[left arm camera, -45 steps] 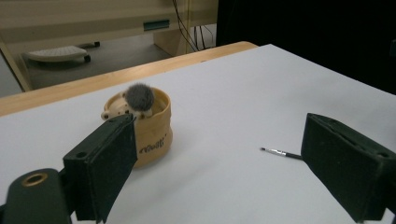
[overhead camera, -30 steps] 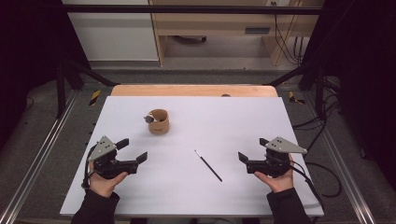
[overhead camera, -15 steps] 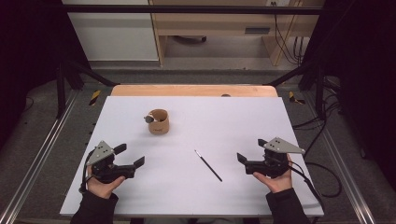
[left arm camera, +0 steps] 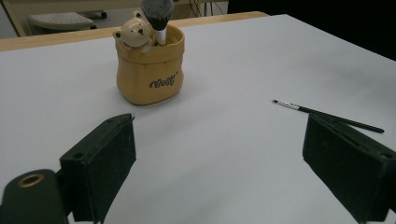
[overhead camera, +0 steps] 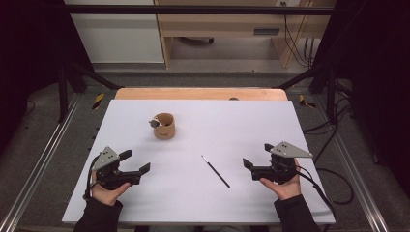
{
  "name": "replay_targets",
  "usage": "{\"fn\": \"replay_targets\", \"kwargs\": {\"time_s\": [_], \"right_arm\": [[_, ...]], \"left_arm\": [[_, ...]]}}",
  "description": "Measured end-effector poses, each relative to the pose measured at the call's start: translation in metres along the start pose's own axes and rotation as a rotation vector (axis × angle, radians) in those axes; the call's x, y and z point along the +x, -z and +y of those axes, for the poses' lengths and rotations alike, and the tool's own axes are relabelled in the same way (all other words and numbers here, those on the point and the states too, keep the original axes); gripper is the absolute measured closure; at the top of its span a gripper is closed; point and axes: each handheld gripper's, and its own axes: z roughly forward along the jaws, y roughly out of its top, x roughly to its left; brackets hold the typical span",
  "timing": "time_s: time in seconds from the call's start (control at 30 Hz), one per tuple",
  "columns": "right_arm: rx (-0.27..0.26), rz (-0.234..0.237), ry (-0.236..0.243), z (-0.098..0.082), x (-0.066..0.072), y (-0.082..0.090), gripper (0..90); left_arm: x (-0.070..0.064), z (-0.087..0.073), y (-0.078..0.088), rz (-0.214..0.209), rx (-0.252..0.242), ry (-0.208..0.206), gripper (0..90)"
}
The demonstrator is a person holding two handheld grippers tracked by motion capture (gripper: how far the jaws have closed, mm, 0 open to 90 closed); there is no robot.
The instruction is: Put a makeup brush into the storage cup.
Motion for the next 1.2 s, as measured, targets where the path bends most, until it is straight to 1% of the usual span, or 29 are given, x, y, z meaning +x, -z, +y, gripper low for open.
{"fn": "replay_targets", "kwargs": {"time_s": [0.2,0.43,0.6,0.63,0.8,0.83,0.87,0.97,1.0,1.07,1.2], "right_arm": [[0.013,0.011,0.014,0.004,0.004,-0.005,6.7],[0.025,0.032,0.031,0.010,0.013,-0.009,8.0],[0.044,0.054,0.062,0.018,0.022,-0.015,8.2],[0.056,0.062,0.066,0.020,0.023,-0.016,8.2],[0.096,0.067,0.083,0.030,0.031,-0.024,8.7],[0.096,0.067,0.083,0.030,0.031,-0.024,8.7],[0.116,0.069,0.088,0.032,0.033,-0.027,8.9],[0.152,0.063,0.096,0.034,0.035,-0.033,9.2],[0.152,0.063,0.096,0.034,0.035,-0.033,9.2],[0.189,0.060,0.115,0.035,0.037,-0.040,9.8],[0.219,0.060,0.124,0.038,0.040,-0.047,10.9]], "left_arm": [[0.000,0.000,0.000,0.002,0.002,0.004,9.0],[-0.002,-0.001,-0.002,0.005,0.017,-0.006,8.9],[-0.002,-0.001,-0.002,0.004,0.014,-0.005,9.0],[-0.002,-0.001,-0.003,0.006,0.019,-0.007,8.9],[0.000,-0.002,-0.002,0.007,0.017,-0.005,8.9],[0.000,-0.002,-0.002,0.007,0.017,-0.005,8.9],[0.000,-0.002,-0.002,0.007,0.019,-0.006,8.9],[0.000,-0.002,-0.003,0.005,0.023,-0.005,8.9],[0.000,-0.002,-0.003,0.005,0.023,-0.005,8.9],[0.000,-0.002,-0.003,0.003,0.024,-0.006,8.9],[0.001,-0.003,-0.003,0.000,0.023,-0.006,8.9]]}}
